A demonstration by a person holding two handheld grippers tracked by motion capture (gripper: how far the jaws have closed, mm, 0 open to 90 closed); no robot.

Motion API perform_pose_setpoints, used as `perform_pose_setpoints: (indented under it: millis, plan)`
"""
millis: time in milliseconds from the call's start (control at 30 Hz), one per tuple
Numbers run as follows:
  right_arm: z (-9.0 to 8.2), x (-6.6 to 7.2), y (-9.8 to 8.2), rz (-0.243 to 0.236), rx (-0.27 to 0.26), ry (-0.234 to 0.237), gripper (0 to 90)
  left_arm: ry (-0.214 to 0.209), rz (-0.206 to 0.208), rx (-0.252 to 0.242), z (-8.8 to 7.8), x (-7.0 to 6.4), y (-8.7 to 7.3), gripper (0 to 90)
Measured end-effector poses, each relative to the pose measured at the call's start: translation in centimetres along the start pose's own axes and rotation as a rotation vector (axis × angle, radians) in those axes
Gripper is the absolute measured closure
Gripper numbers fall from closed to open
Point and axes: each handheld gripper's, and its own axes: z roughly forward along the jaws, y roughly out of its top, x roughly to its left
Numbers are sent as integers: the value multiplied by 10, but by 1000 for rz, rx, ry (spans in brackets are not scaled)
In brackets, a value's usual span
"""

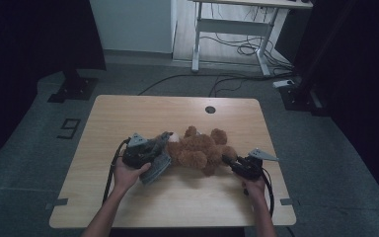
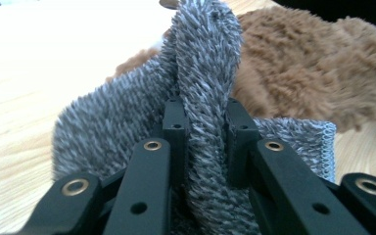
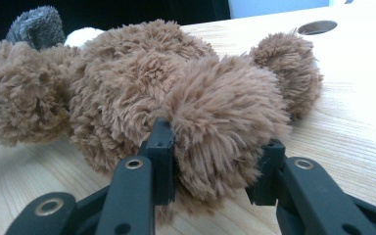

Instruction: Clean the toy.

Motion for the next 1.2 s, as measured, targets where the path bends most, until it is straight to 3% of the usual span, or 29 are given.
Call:
perform_pose_setpoints:
  millis: [333, 433, 500, 633, 733, 800, 833, 867, 933, 967, 1000, 1033, 1067, 1100, 1200]
  plan:
    - [2, 0, 1, -4, 5, -6, 628, 86, -46, 58, -1, 25, -21, 749]
    - [2, 0, 1, -5, 5, -8, 628, 95, -49, 43, -4, 25, -21, 750]
    - [3, 1, 1, -5, 6, -10, 629, 102, -34, 12, -9, 20, -15, 752]
    - [3, 1, 1, -8, 2, -14, 629, 77, 12, -61, -19, 0, 7, 753]
    - [4, 2, 1, -12, 3, -16, 629, 44, 53, -76, -14, -21, 28, 752]
    - [3, 2, 2, -15, 3, -17, 629, 32, 64, -75, -11, -26, 33, 752]
    - [3, 2, 2, -15, 4, -18, 629, -12, 75, -67, 0, -38, 45, 752]
    - [3, 2, 2, -16, 4, -18, 629, -31, 88, -61, 8, -46, 51, 752]
    - [3, 3, 1, -16, 4, -18, 629, -39, 98, -56, 13, -51, 55, 752]
    - [3, 3, 2, -18, 6, -18, 629, -61, 119, -40, 27, -62, 65, 752]
    - [3, 3, 2, -18, 6, -19, 629, -61, 119, -40, 27, -62, 65, 752]
    - [3, 3, 2, -17, 6, -20, 629, -96, 121, -19, 43, -72, 74, 752]
    - [3, 3, 2, -20, 5, -20, 629, -96, 121, -19, 43, -72, 74, 752]
    - [3, 3, 2, -19, 5, -20, 629, -134, 116, -4, 54, -79, 78, 752]
    - [3, 3, 1, -19, 6, -18, 629, -157, 126, 14, 65, -88, 79, 752]
